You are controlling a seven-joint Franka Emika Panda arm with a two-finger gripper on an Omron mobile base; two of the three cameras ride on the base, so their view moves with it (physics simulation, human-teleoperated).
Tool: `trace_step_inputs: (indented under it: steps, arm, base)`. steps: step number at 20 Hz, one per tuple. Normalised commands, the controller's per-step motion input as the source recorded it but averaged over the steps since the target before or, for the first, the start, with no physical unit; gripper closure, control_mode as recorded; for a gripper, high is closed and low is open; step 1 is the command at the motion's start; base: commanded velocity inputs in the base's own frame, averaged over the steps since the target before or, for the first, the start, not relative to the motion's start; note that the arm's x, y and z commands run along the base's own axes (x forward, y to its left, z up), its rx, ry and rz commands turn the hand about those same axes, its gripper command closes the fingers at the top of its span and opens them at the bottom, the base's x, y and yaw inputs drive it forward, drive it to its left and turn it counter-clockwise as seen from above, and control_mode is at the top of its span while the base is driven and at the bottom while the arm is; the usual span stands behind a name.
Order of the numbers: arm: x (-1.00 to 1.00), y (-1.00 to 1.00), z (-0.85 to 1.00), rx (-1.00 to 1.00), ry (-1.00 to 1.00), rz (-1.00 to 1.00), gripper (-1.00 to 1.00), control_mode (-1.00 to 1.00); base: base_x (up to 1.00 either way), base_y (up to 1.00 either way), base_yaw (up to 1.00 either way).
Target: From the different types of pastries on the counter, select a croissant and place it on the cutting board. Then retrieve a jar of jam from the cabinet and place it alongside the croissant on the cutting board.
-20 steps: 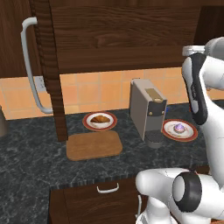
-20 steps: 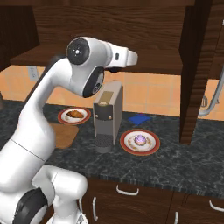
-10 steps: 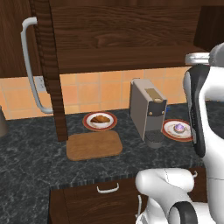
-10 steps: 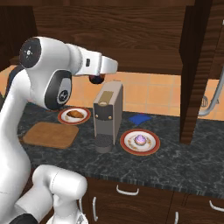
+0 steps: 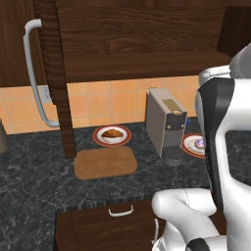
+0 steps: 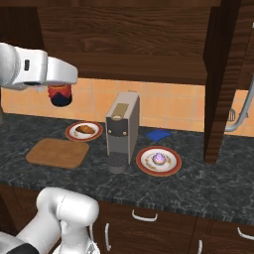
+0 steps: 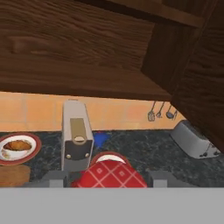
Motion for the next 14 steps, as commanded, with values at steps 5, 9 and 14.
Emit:
trace_step_inputs:
  steps: [5,9,14]
  arm:
    - [-0.81,1.00,-0.17,-0.12,0.09,0.13,1.00,-1.00]
    - [0.23,0.00,-0.58,0.00,0.00,0.05,1.00,-1.00]
    - [0.06,0.13,-1.00,0.03,0.00,0.13,1.00,-1.00]
  base:
    - [0.00,0.00,0.00]
    - [0.00,0.00,0.00]
    - [0.00,0.00,0.00]
